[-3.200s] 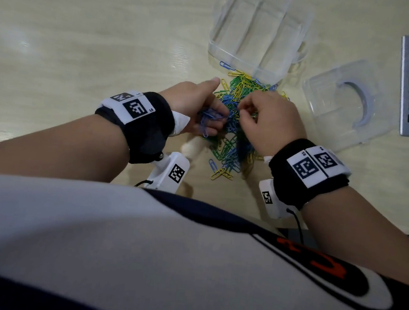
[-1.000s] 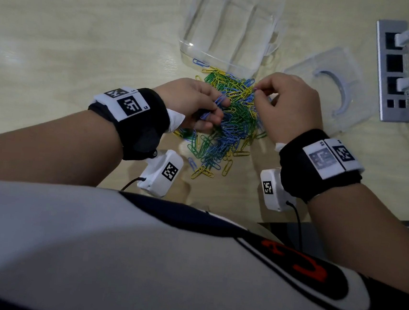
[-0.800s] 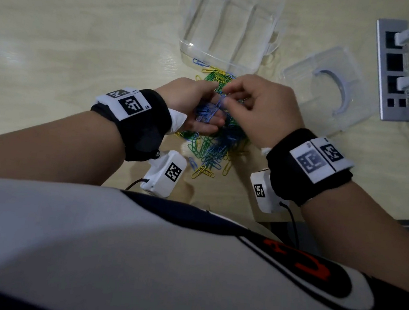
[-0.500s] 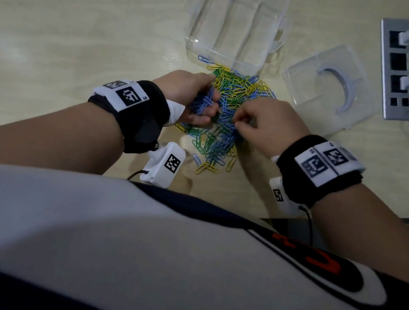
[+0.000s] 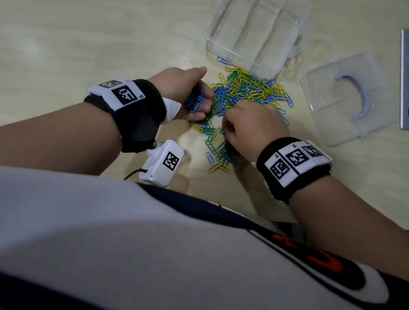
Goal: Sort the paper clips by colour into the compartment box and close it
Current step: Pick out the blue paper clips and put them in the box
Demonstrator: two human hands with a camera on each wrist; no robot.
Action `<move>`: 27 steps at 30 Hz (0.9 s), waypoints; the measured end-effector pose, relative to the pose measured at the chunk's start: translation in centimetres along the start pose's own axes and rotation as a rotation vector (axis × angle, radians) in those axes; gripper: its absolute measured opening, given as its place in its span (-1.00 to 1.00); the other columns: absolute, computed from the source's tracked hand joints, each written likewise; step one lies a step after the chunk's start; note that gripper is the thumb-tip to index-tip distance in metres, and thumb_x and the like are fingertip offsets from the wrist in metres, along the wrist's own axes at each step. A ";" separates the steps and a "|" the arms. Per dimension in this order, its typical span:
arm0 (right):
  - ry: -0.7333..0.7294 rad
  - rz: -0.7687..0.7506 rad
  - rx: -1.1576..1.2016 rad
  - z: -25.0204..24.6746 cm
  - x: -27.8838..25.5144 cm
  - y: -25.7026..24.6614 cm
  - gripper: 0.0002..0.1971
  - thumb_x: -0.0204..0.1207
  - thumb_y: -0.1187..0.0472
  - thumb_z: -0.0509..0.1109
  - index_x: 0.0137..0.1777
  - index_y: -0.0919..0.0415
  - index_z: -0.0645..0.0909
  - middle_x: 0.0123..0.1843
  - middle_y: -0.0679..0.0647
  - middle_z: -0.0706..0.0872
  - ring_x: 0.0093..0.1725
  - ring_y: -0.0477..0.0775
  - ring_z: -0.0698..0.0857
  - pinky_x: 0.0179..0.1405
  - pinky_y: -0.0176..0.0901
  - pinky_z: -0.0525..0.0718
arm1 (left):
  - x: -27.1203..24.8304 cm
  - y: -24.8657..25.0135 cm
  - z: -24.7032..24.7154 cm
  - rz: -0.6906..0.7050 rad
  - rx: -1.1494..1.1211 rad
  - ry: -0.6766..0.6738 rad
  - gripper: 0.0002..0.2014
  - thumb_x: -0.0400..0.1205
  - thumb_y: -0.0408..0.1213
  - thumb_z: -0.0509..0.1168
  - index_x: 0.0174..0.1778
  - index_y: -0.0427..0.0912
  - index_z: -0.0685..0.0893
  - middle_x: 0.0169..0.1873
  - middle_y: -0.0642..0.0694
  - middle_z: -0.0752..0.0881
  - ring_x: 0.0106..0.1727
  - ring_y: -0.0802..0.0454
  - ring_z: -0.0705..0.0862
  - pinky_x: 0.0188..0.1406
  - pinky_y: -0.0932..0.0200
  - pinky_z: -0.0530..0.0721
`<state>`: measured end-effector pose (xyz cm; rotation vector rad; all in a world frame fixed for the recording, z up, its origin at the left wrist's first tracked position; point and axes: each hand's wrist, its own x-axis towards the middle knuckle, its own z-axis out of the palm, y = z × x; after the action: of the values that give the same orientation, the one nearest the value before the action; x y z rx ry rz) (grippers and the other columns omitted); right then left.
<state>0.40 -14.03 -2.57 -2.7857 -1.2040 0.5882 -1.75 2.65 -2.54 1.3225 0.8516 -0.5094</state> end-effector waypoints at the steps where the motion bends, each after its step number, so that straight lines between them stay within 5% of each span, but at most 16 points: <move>1: 0.026 0.014 0.043 -0.3 -0.1 0.0 -0.77 0.62 0.03 0.21 0.11 0.01 0.66 0.06 0.03 0.61 0.15 0.16 0.60 0.13 0.04 0.42 | 0.0 -0.1 0.0 -0.011 0.015 -0.015 -0.49 0.75 0.05 -0.02 -0.34 -0.21 0.58 -0.48 -0.14 0.63 -0.53 0.05 0.62 -0.49 0.28 0.68; 6: 0.202 -0.016 0.325 -1.8 0.1 -1.4 -0.79 0.60 0.04 0.27 0.08 0.04 0.70 0.00 0.07 0.66 0.06 0.17 0.64 0.09 0.06 0.52 | -0.4 -0.5 0.8 -0.025 -0.041 -0.059 -0.53 0.71 0.08 0.10 -0.19 -0.29 0.60 -0.38 -0.22 0.66 -0.41 -0.08 0.69 -0.30 0.03 0.75; 10: 0.217 0.084 0.295 -1.6 1.6 -0.4 -0.75 0.61 0.09 0.25 0.23 0.05 0.62 0.16 0.07 0.62 0.16 0.15 0.61 0.15 0.03 0.53 | -0.6 -0.4 0.6 -0.065 -0.010 -0.094 -0.46 0.73 0.11 -0.02 -0.24 -0.26 0.60 -0.51 -0.15 0.64 -0.52 0.01 0.63 -0.49 0.26 0.66; 14: 0.110 0.078 0.115 -0.5 2.8 0.5 -0.61 0.54 -0.11 0.34 0.30 0.01 0.56 0.23 0.04 0.57 0.25 0.13 0.57 0.19 0.05 0.45 | -0.6 -0.3 -0.3 -0.067 0.016 -0.060 -0.41 0.74 0.13 -0.07 -0.29 -0.26 0.61 -0.50 -0.14 0.63 -0.50 0.02 0.63 -0.49 0.27 0.65; 23: 0.257 0.095 0.172 -0.9 2.7 1.4 -0.73 0.64 0.05 0.21 0.15 0.05 0.72 0.09 0.10 0.62 0.11 0.19 0.62 0.11 0.04 0.52 | -0.3 0.1 -0.3 -0.069 0.008 -0.037 -0.41 0.74 0.13 -0.07 -0.24 -0.27 0.63 -0.42 -0.17 0.64 -0.44 0.00 0.64 -0.34 0.22 0.71; 27: 0.316 -0.028 0.330 -1.9 2.2 -0.7 -0.73 0.58 0.00 0.26 0.10 0.02 0.74 0.02 0.09 0.62 0.04 0.15 0.64 0.05 0.08 0.58 | -0.2 0.0 0.1 -0.008 -0.076 -0.025 -0.53 0.71 0.07 0.09 -0.15 -0.31 0.65 -0.25 -0.24 0.72 -0.21 -0.12 0.74 -0.16 0.01 0.77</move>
<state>1.98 -11.77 -1.42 -2.4625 -0.9790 0.2950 -1.85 2.55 -2.33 1.2410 0.8477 -0.4938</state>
